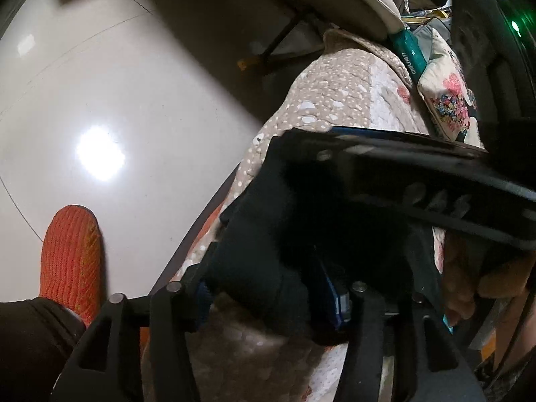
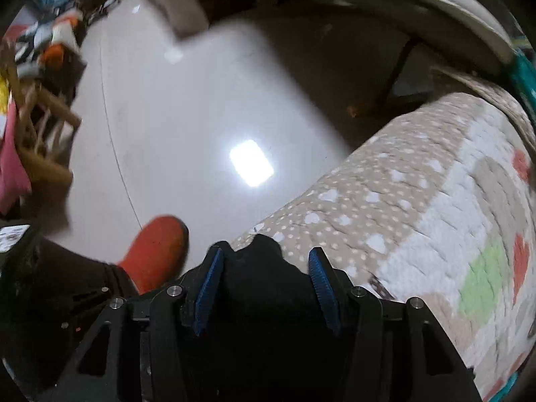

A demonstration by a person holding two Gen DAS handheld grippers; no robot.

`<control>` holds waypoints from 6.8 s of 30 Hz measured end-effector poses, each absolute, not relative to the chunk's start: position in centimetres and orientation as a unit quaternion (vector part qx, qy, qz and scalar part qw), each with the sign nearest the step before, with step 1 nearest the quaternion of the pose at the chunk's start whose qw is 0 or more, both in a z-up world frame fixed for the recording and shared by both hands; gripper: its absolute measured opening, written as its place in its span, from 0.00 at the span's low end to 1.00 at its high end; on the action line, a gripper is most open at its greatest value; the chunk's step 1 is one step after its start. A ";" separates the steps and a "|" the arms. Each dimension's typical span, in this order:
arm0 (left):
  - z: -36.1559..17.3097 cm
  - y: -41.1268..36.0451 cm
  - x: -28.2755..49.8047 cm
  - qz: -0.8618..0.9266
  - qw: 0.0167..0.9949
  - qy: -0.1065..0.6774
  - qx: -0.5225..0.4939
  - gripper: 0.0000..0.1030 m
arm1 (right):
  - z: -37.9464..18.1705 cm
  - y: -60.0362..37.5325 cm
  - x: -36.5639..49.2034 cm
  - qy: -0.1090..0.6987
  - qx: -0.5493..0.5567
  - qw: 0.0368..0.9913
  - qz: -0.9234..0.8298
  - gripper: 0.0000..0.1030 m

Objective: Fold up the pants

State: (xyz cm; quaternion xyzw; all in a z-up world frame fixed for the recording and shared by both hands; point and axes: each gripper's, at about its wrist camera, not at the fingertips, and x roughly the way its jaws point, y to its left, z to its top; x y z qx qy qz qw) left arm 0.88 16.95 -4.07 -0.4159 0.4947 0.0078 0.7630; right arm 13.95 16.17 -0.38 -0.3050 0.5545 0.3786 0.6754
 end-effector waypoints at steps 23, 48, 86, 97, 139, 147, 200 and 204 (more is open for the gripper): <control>3.2 10.4 2.4 -0.191 0.778 0.432 -0.414 0.17 | 10.0 2.3 13.1 0.491 -0.151 0.791 0.332 0.13; 4.1 4.2 2.8 -0.258 0.771 0.490 -0.315 0.38 | 11.5 -17.7 10.1 0.465 0.086 0.861 0.185 0.48; 1.9 2.1 3.3 -0.227 0.781 0.515 -0.272 0.38 | 9.1 -21.9 4.9 0.514 0.080 0.854 0.006 0.38; 1.3 1.2 2.9 -0.212 0.786 0.519 -0.259 0.24 | 7.1 -7.5 16.4 0.562 -0.034 0.807 0.175 0.68; 4.6 7.8 2.1 -0.142 0.815 0.497 -0.261 0.24 | 5.6 -15.8 4.6 0.529 0.204 0.800 0.196 0.36; 4.5 7.5 2.4 -0.143 0.813 0.501 -0.260 0.27 | 4.0 -22.5 3.2 0.503 0.311 0.804 0.063 0.37; 12.9 -0.7 -3.1 -0.090 0.910 0.402 0.057 0.56 | 6.0 -25.6 -4.1 0.452 0.314 0.835 0.032 0.50; 14.2 -1.3 -3.7 -0.094 0.910 0.400 0.053 0.57 | 6.2 -25.3 -4.7 0.450 0.298 0.841 0.028 0.50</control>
